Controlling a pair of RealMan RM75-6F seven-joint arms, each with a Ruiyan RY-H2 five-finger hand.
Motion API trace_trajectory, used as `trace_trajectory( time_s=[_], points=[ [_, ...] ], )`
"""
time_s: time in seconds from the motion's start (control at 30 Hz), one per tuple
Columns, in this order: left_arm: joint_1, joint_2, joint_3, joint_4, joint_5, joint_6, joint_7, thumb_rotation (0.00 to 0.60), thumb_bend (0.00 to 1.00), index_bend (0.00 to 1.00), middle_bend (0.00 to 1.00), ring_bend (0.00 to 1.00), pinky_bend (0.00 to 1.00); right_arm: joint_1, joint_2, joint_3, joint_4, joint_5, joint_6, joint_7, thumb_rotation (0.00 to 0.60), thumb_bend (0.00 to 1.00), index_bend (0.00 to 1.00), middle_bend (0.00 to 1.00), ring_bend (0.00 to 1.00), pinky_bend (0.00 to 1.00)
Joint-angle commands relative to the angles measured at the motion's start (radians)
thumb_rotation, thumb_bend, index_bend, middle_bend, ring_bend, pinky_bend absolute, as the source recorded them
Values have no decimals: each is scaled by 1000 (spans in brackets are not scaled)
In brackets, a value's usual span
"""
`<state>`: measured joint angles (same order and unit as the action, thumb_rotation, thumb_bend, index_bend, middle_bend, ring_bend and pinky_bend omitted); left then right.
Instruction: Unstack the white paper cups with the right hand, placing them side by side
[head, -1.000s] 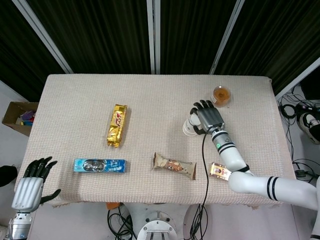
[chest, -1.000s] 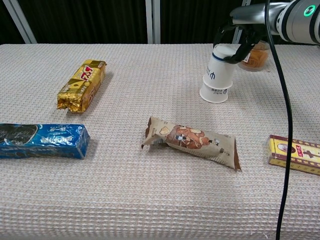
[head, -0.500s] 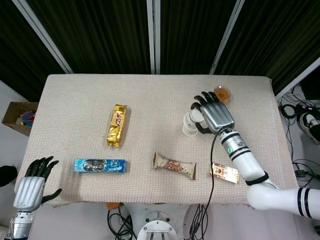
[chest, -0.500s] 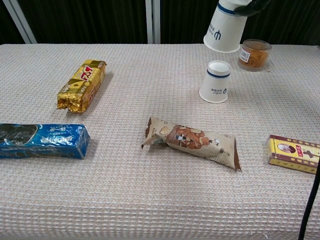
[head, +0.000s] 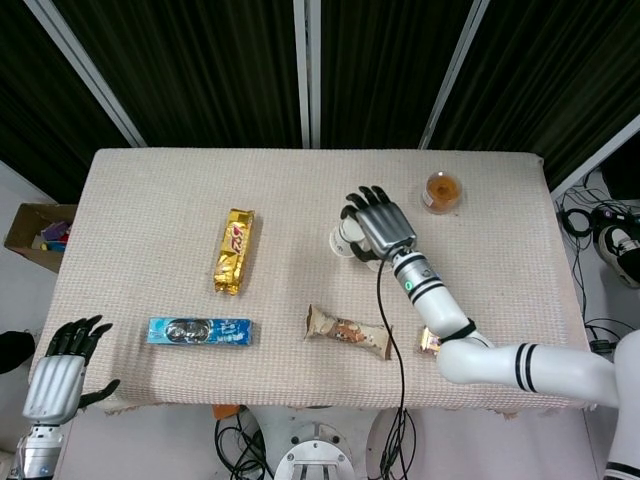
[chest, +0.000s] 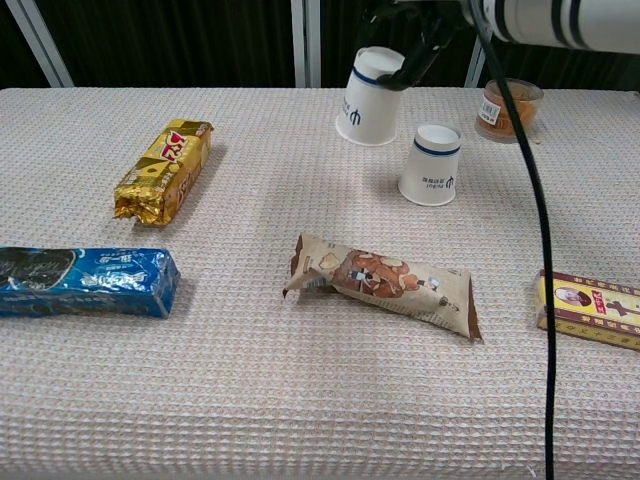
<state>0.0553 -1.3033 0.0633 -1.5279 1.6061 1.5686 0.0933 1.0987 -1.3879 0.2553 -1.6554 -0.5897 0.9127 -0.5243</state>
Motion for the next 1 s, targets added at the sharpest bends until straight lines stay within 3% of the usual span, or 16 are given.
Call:
trace_trajectory(
  time_s=[0.03, 0.73, 0.93, 1.0],
  points=[
    [3, -3, 1, 8, -1, 3, -8, 600, 125, 191, 101, 85, 121, 29, -63, -29, 76, 4, -31, -5, 600, 357, 346, 153, 0, 26],
    [8, -21, 4, 42, -2, 6, -36, 600, 125, 191, 101, 85, 121, 15, -116, -87, 154, 40, -55, -19, 600, 357, 333, 154, 0, 25],
    [10, -22, 5, 43, -2, 6, -37, 600, 125, 191, 101, 85, 121, 17, -125, -100, 167, 40, -56, -36, 600, 353, 239, 150, 0, 25],
    [11, -22, 6, 43, -2, 6, -37, 600, 126, 191, 101, 85, 121, 18, -124, -103, 166, 43, -57, -41, 600, 351, 166, 141, 0, 18]
  ],
)
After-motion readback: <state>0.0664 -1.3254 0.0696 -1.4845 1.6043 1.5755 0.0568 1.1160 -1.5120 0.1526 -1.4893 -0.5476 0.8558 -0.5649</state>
